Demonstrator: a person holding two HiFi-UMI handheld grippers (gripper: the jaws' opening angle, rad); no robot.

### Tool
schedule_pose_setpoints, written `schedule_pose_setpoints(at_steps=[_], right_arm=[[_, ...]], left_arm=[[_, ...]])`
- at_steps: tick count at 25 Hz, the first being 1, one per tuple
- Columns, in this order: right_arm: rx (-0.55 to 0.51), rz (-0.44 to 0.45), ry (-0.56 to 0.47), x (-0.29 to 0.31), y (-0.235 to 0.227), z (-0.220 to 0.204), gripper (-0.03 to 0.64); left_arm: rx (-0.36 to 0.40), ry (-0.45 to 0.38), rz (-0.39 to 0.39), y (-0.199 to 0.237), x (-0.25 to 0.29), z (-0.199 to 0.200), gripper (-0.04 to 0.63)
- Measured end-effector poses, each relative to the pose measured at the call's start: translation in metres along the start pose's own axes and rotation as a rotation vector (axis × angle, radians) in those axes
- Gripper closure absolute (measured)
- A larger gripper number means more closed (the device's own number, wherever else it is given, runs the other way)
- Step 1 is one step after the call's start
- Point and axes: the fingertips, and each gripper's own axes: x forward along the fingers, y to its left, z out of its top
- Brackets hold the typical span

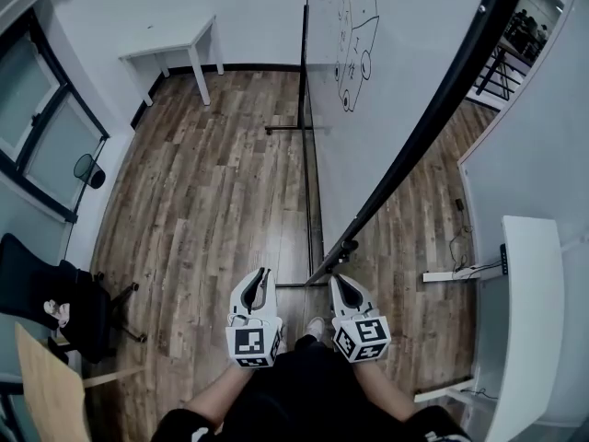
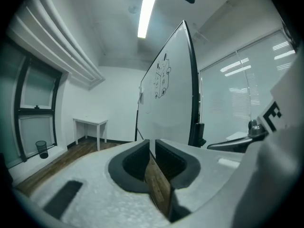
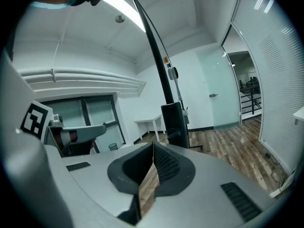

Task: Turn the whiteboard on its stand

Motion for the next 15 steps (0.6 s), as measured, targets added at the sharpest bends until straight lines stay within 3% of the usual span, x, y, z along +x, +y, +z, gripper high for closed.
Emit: schedule_pose_setpoints(at_steps=[6, 15], right_arm=[[-0.007, 0.009, -0.008, 0.002, 0.01, 0.006, 0.603], [-0.011, 0.02, -0.016, 0.0, 0.014, 0.003, 0.603]], left_arm=[[0.026, -0.07, 0.019, 0.004, -0.019, 0.029, 0.563], [0.007, -0.041, 0.064, 0.01, -0.023, 0.01, 0.563]])
